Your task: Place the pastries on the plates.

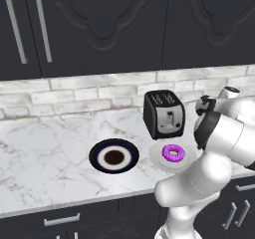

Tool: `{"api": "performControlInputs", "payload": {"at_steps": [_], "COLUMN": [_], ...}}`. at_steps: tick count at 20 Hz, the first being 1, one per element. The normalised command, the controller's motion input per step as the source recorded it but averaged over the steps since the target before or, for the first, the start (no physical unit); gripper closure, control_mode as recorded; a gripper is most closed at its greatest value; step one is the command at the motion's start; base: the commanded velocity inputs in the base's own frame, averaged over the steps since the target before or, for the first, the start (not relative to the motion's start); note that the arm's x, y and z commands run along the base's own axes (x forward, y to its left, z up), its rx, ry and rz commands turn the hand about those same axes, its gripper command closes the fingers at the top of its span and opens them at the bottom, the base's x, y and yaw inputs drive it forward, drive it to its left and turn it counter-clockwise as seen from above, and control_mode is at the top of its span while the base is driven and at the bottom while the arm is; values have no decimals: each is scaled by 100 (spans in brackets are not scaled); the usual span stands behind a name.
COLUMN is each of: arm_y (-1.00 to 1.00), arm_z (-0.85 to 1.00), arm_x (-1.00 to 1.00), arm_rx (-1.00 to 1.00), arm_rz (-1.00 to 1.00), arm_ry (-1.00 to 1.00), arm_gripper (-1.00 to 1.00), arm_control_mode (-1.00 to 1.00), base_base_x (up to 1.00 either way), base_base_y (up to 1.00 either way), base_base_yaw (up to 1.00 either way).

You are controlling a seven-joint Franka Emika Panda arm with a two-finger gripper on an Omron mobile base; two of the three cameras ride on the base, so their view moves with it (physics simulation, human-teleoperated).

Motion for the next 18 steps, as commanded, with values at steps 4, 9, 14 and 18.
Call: {"api": "performControlInputs", "payload": {"at_steps": [4, 9, 14, 18], "arm_y": [-13, -23, -21, -13], "arm_z": [-24, -16, 0, -3], "arm_x": [32, 36, 5, 0], "arm_rx": [0, 1, 7, 6], "arm_rz": [0, 0, 0, 0], "arm_ry": [1, 3, 0, 2], "arm_gripper": [-100, -100, -100, -100], "arm_control_mode": [-100, -100, -100, -100], "base_base_x": [0, 0, 0, 0], "base_base_y": [0, 0, 0, 0], "base_base_yaw": [0, 0, 0, 0]}}
